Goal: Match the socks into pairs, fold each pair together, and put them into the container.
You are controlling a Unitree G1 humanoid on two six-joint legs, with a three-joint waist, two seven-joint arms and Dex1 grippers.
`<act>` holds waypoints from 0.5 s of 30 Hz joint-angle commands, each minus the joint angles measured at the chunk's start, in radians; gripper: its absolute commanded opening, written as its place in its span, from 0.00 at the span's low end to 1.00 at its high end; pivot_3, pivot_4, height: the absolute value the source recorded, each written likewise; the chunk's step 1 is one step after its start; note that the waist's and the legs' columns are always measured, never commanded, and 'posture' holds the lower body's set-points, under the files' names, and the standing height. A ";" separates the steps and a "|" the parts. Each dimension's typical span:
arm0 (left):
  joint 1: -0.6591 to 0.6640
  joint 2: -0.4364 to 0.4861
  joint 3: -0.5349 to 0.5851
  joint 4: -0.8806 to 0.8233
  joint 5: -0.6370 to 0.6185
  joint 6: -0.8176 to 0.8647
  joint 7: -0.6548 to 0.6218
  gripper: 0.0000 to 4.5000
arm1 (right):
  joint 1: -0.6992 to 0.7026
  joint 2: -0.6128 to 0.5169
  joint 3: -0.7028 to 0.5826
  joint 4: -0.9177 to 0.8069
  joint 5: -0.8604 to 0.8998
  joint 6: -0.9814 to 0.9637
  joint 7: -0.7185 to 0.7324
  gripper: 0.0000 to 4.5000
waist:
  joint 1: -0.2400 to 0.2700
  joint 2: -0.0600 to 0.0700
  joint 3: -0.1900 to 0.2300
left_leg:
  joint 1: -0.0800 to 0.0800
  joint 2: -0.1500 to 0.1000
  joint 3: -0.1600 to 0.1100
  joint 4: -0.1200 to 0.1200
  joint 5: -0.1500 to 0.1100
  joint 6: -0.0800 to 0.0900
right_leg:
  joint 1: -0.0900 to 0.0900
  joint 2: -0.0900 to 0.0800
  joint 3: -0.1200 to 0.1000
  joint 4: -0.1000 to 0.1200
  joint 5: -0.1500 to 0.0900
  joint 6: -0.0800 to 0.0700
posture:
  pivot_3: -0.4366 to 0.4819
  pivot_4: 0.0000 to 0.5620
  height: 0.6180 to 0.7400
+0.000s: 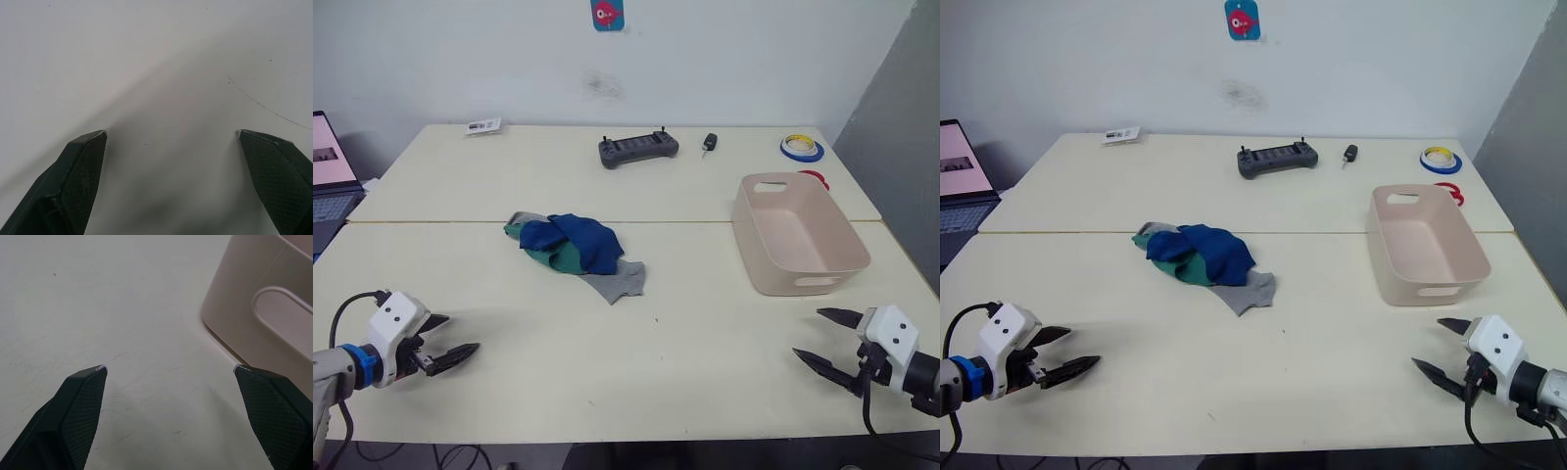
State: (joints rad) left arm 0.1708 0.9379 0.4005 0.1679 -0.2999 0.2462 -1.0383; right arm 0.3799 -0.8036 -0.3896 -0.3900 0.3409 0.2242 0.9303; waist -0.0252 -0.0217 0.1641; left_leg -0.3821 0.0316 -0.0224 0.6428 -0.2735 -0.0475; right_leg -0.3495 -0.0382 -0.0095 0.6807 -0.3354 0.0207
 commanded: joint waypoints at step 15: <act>-0.097 -0.012 0.045 0.002 -0.145 0.132 -0.032 1.00 | -0.010 0.019 -0.040 -0.060 0.076 0.041 -0.013 0.99 | -0.001 0.000 0.000 | 0.000 0.000 0.000 0.001 0.000 0.000 | 0.000 0.000 0.000 0.000 0.000 0.000 | 0.48 0.27 1.00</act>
State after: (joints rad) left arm 0.0810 0.9255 0.4157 0.1874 -0.4176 0.3592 -1.0716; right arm 0.3739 -0.7842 -0.3865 -0.4175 0.3863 0.2625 0.9193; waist -0.0260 -0.0217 0.1641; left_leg -0.3821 0.0314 -0.0226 0.6434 -0.2735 -0.0475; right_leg -0.3491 -0.0381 -0.0097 0.6811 -0.3354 0.0207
